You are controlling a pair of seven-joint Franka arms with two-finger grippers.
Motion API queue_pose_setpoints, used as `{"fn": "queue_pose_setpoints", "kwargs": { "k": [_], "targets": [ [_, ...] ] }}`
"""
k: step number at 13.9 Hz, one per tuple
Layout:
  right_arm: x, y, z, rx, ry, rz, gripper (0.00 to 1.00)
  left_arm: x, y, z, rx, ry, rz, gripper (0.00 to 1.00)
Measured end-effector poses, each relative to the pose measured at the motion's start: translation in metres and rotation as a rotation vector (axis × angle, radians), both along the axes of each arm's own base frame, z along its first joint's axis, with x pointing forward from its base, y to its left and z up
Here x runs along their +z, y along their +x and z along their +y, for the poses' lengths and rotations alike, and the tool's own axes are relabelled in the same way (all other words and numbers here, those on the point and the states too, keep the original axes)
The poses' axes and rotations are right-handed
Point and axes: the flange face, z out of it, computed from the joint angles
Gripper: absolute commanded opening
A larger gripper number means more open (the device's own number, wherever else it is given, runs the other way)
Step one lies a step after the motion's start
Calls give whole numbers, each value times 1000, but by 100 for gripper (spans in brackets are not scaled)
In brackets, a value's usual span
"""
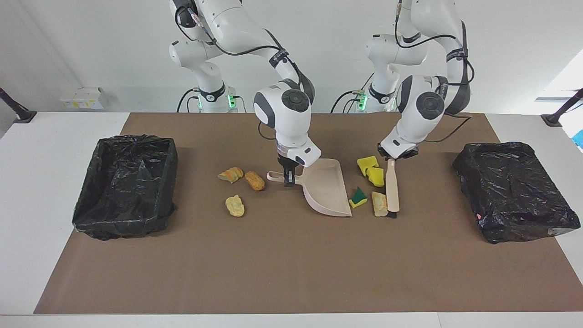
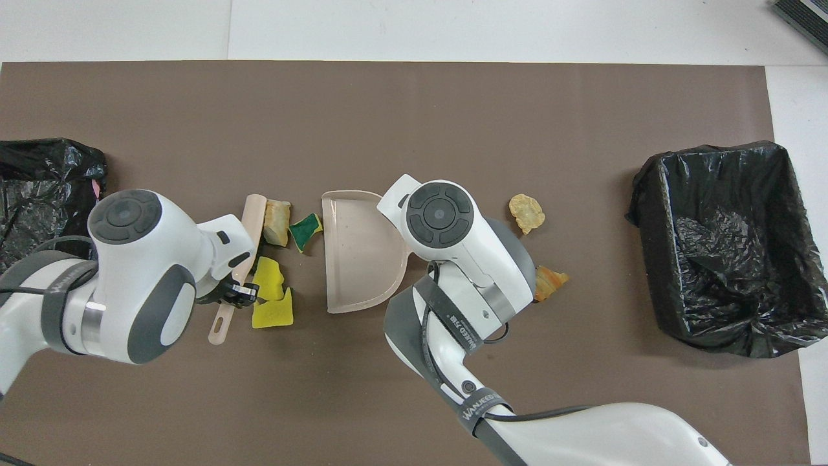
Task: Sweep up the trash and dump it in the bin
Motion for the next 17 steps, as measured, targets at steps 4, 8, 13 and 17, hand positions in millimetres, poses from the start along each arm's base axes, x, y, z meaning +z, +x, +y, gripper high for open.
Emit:
{"fn": "queue_pose_setpoints", "kwargs": {
  "k": [4,8,13,17],
  "targets": [
    [0,0,0,0,0,0,0,7,-40,-72,-52,-49,24,0],
    [-1,0,0,1,-1,1,0,31,-40,-80,71,-39,17,0],
    [-3,4,-9,115,-11,12,0,79,-75,-52,320,101,154,0],
    [-8,1,-10,145,-17,22,0,60,-113,-38,555,218,177,0]
  ]
}}
